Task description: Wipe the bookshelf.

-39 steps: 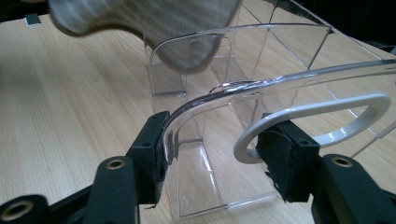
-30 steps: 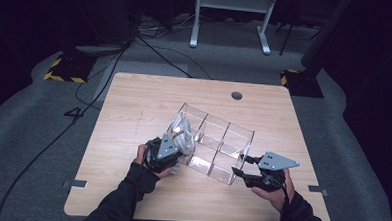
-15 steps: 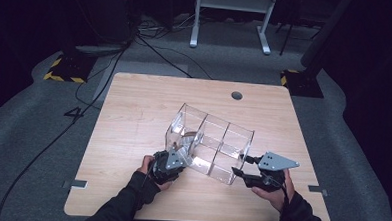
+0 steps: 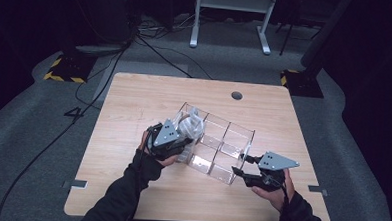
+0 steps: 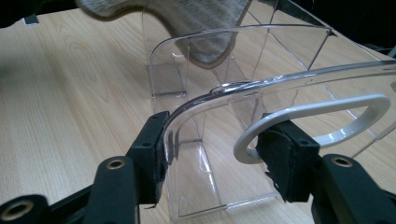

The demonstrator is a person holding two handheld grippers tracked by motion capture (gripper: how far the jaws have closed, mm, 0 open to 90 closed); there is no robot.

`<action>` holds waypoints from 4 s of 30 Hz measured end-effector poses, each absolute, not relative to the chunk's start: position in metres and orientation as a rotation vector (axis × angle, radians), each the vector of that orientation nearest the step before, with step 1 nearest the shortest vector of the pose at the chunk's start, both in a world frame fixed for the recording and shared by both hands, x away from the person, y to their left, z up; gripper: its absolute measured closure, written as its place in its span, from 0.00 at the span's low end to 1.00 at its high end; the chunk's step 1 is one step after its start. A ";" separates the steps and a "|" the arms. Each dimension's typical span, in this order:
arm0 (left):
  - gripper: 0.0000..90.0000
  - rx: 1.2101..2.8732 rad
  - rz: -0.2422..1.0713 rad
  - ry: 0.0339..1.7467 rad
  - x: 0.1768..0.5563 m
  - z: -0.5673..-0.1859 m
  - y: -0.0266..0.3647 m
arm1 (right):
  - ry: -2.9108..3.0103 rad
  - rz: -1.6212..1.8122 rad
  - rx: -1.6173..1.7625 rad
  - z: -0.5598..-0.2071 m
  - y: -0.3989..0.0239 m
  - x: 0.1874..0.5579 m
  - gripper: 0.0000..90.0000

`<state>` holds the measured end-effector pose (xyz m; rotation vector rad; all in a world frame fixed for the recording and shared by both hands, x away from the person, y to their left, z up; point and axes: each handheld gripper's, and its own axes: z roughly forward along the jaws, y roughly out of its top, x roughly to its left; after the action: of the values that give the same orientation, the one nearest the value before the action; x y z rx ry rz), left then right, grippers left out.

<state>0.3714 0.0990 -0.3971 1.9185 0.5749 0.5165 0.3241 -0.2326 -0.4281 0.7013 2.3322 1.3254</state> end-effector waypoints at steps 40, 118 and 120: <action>0.79 2.354 0.429 0.536 0.342 -0.479 0.106 | 2.331 1.326 0.704 -0.428 -0.234 0.324 0.51; 0.79 2.154 0.311 0.515 0.318 -0.442 0.113 | 2.324 1.319 0.711 -0.428 -0.232 0.324 0.51; 0.79 2.100 0.310 0.481 0.315 -0.430 0.110 | 2.323 1.320 0.710 -0.428 -0.232 0.324 0.51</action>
<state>0.3151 0.1099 -0.4305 2.1000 0.4813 0.3102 0.3239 -0.2322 -0.4281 0.7099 2.3232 1.3202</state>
